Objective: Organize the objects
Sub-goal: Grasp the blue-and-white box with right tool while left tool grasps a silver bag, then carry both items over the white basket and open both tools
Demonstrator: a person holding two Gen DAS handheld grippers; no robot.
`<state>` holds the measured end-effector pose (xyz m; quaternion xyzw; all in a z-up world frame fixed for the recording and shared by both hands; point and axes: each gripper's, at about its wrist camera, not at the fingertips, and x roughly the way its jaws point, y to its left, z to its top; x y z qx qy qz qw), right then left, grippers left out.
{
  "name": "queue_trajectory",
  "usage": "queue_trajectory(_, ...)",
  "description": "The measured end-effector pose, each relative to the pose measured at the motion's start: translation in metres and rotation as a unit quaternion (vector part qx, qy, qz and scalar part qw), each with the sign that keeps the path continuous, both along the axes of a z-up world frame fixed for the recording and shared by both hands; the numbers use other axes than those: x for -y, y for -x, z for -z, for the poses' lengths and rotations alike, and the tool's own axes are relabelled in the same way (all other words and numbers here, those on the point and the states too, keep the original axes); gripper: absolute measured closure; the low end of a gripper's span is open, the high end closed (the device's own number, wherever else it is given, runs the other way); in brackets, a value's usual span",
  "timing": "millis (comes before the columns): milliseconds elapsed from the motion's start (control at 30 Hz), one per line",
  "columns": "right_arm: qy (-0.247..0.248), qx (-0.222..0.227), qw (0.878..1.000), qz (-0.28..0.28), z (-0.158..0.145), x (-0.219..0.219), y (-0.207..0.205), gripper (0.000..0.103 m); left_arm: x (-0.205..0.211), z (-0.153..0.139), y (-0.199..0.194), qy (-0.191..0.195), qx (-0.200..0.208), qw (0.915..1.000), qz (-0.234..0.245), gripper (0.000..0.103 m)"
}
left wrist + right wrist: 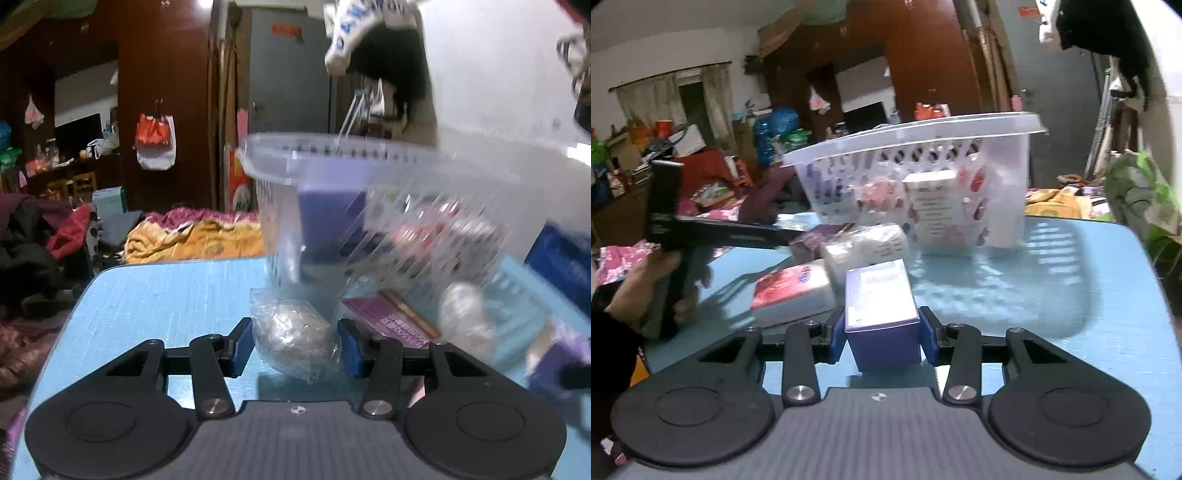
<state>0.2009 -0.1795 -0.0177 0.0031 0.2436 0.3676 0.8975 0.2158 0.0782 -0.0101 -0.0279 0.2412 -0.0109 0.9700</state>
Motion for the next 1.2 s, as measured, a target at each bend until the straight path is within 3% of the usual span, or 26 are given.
queue_trajectory(67,0.005,0.003,1.000,0.019,0.001,-0.001,-0.003,0.059,-0.001,0.000,0.012,0.031,0.020,0.9992,0.010,0.050)
queue_trajectory(300,0.014,0.007,0.999,0.048,0.004,-0.002,-0.002,0.059,0.006,-0.002,0.035,0.040,0.084,0.9952,0.029,0.050)
queue_trajectory(733,-0.014,0.021,0.997,0.066,0.004,0.009,0.002,0.059,0.001,-0.001,0.046,0.063,0.120,0.9903,0.030,0.050)
queue_trajectory(833,-0.043,0.027,0.997,0.062,-0.001,0.016,0.005,0.059,-0.002,-0.007,0.051,0.075,0.135,0.9873,0.040,0.050)
queue_trajectory(900,-0.052,0.044,0.997,0.044,-0.018,0.015,0.008,0.059,0.000,-0.023,0.052,0.087,0.139,0.9844,0.063,0.050)
queue_trajectory(1067,-0.011,0.161,0.986,0.041,-0.104,-0.011,-0.005,0.059,0.017,-0.100,0.023,0.056,0.168,0.9809,0.080,0.050)
queue_trajectory(1200,0.030,0.168,0.984,0.041,-0.142,-0.042,-0.058,0.059,0.029,-0.136,-0.033,0.053,0.143,0.9858,0.071,0.050)
